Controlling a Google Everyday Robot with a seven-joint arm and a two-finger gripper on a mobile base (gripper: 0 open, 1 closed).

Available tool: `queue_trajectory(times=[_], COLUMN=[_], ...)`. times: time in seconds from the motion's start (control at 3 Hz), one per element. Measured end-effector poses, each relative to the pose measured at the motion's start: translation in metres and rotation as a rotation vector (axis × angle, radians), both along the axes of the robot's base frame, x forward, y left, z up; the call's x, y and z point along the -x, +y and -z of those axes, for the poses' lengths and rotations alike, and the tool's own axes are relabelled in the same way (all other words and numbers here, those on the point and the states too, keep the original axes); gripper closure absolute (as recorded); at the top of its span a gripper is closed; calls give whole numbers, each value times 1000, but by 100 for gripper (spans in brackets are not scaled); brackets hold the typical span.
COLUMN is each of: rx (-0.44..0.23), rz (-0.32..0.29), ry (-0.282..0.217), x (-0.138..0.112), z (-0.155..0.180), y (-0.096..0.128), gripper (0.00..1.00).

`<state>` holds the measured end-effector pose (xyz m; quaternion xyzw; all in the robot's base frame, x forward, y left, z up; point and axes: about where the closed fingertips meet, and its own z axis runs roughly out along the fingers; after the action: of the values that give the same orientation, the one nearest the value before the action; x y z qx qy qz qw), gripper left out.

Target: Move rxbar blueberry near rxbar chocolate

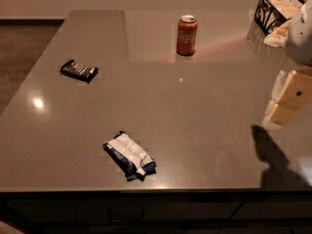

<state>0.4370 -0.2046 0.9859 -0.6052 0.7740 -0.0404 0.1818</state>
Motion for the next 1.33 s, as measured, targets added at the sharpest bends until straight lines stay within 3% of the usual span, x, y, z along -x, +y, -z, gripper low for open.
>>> queue_trajectory(times=[0.33,0.67,1.33], rx=[-67,-122,-161], rz=[-39,-73,-89], ry=[6,35,130], x=[4,8,16], z=[13,38,88], y=[33,81,147], gripper=[0,0,0])
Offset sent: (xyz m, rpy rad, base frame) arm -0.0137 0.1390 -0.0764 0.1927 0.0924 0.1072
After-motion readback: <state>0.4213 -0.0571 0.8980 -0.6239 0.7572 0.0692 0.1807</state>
